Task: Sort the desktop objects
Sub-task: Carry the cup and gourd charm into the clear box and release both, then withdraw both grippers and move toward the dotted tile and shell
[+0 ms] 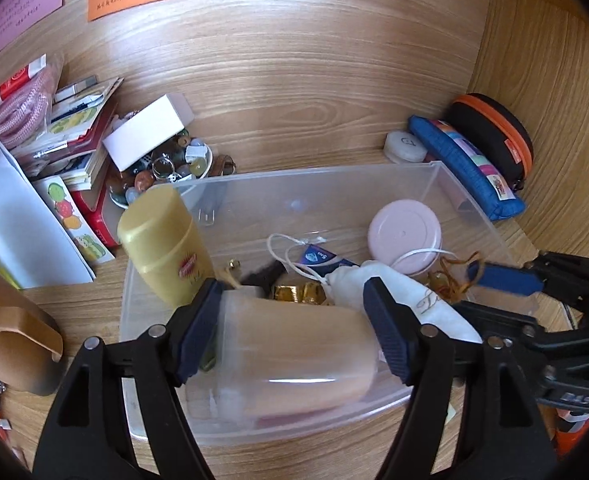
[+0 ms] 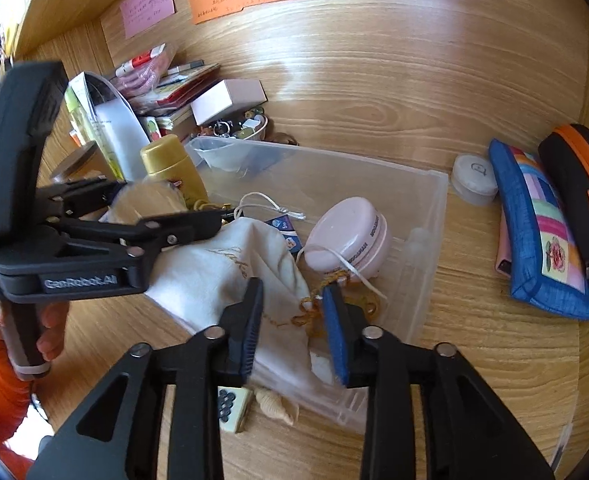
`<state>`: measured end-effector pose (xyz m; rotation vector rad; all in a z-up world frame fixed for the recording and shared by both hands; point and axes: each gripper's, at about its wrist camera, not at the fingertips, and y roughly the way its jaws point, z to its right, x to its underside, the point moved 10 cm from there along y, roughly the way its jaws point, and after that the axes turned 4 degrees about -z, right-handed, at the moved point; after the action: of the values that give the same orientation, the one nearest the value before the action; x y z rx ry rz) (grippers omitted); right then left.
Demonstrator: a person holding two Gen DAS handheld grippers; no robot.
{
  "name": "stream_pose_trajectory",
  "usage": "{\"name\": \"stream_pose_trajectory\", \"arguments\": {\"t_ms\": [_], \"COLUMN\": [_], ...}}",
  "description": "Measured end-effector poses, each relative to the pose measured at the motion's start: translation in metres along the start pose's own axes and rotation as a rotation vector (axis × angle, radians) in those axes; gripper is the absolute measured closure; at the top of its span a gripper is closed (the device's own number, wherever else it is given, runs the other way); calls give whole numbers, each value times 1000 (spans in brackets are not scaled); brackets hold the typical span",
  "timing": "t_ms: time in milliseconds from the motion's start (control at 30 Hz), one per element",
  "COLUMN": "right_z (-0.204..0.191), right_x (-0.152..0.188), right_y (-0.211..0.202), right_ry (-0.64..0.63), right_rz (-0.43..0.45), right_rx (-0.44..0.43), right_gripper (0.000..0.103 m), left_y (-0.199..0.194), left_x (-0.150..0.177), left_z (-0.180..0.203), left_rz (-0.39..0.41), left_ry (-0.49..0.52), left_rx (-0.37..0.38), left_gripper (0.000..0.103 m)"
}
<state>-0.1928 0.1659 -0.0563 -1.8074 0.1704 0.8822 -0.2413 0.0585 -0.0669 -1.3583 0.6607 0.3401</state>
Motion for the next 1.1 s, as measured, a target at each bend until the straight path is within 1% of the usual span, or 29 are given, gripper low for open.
{"name": "stream_pose_trajectory", "arguments": {"t_ms": [67,133,233,300,367,400,467,567,700,900,1000,1100], "right_z": [2,2,3,3,3,3,3,1,-3,-7,-4,3], "right_x": [-1,-2,-4,-4,-3,-3,-2,0,4,16,24,34], "right_y": [-9,-18,-31,-36,-42,-44,-51,-64,-80,-101,-111,-118], "right_ry": [13,11,6,5,7,8,15,21,6,1,5,8], "right_rz": [29,55,85,92,99,99,106,132,158,185,206,226], "right_rx": [8,16,36,40,46,47,51,52,89,103,128,171], "right_gripper": [51,45,44,44,42,41,34,28,26,24,24,24], "left_y": [-3,-6,-13,-20,-27,-30,-37,-49,-69,-90,-92,-86], "left_x": [0,0,-1,0,0,1,3,7,16,33,45,61], "left_z": [-1,-2,-2,-1,1,2,4,6,9,19,29,43], "left_rz": [2,6,19,38,53,58,66,88,117,132,124,97], "left_ry": [-3,-4,-2,2,8,10,14,16,8,0,4,20], "left_rx": [-3,-4,-20,-38,-49,-54,-73,-107,-119,-110,-88,-70], "left_gripper": [30,28,21,13,11,11,10,8,6,6,6,6]}}
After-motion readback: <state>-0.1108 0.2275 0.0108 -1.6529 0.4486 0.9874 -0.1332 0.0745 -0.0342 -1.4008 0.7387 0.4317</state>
